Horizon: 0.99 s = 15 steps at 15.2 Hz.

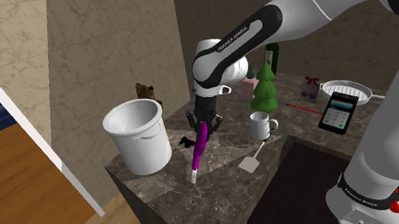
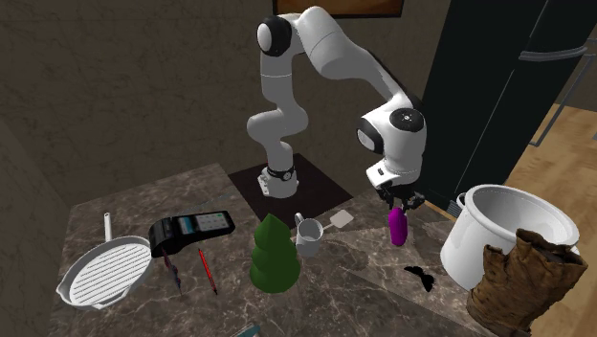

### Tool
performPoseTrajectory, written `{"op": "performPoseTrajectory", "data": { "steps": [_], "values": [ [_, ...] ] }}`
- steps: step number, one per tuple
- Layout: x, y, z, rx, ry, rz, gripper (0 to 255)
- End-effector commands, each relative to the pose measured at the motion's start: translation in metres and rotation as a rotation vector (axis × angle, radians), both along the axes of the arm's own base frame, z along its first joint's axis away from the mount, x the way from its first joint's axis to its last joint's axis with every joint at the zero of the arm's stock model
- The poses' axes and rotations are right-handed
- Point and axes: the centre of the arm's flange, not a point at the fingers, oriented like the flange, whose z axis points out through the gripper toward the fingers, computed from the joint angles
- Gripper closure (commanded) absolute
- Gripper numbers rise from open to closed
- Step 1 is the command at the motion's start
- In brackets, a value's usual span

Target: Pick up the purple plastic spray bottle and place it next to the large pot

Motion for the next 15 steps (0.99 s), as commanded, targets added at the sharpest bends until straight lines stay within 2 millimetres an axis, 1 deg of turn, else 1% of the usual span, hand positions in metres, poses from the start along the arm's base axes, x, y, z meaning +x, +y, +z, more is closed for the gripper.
{"op": "performPoseTrajectory", "data": {
  "steps": [1, 6, 14, 15],
  "values": [
    [-0.001, 0.003, -0.012, 0.000, 0.005, 0.004, 255],
    [-0.001, 0.003, -0.037, 0.000, 0.005, 0.004, 255],
    [-0.001, 0.003, -0.037, 0.000, 0.005, 0.004, 255],
    [-0.001, 0.002, -0.037, 0.000, 0.005, 0.004, 0]
  ]
}}
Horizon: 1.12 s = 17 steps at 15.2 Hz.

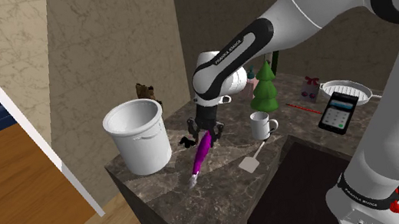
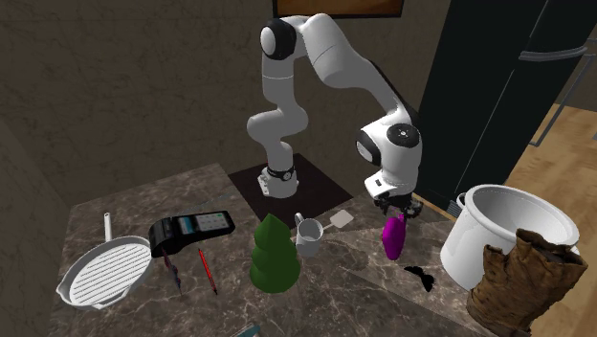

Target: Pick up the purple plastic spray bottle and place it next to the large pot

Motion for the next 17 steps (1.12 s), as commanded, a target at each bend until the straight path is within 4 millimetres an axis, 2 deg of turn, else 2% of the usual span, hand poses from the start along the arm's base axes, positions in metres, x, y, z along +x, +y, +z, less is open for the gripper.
{"op": "performPoseTrajectory", "data": {
  "steps": [1, 5, 9, 17],
  "values": [
    [0.000, 0.000, 0.000, 0.000, 0.000, 0.000, 0],
    [0.000, 0.000, 0.000, 0.000, 0.000, 0.000, 0],
    [0.003, -0.016, 0.047, 0.000, 0.000, 0.000, 0],
    [0.003, -0.016, 0.047, 0.000, 0.000, 0.000, 0]
  ]
}}
